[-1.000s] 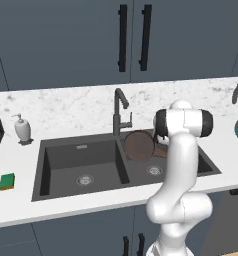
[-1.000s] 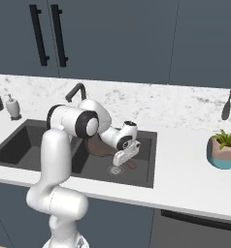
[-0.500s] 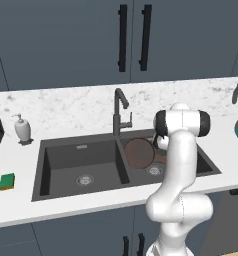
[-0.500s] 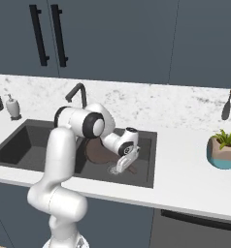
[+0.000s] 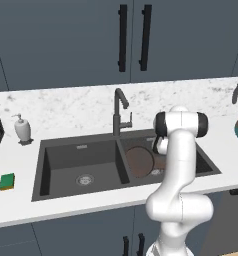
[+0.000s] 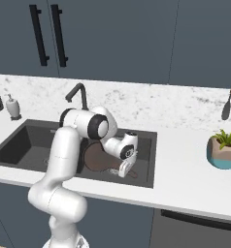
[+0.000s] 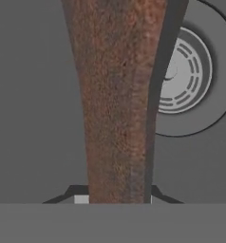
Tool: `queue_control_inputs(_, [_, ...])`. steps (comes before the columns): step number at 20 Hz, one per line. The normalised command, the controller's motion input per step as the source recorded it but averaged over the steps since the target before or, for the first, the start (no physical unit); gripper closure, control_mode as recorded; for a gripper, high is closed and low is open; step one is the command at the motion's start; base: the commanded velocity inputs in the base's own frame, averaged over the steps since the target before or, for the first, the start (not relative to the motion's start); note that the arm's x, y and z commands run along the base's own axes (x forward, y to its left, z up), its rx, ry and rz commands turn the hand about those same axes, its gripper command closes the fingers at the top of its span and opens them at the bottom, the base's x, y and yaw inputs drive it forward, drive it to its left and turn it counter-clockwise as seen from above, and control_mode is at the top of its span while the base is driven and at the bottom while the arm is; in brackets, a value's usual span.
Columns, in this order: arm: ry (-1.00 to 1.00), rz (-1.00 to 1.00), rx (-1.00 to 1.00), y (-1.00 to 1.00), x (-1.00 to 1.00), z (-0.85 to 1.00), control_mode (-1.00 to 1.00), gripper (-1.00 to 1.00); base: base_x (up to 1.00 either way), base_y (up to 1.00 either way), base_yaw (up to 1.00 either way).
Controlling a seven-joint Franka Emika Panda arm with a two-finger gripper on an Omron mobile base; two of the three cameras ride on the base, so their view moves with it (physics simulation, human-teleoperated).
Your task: Pick the pan and sponge and place them into the sink. Then turn on the water.
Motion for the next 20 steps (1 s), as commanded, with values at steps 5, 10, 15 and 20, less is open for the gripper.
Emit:
queue_control_inputs(5, [0.00, 0.06, 0.00, 0.00, 0.04, -0.17, -1.00, 1.00, 0.00, 0.00, 0.00])
queue_control_inputs(10, [-0.02, 0.00, 0.00, 0.02, 0.06, -0.12, -1.00, -1.00, 0.00, 0.00, 0.00])
queue_control_inputs(15, [0.00, 0.00, 0.00, 0.06, 0.08, -0.09, -1.00, -1.00, 0.00, 0.00, 0.00])
queue_control_inputs(20, [0.00, 0.00, 0.00, 0.00, 0.00, 0.00, -1.00, -1.00, 0.00, 0.00, 0.00])
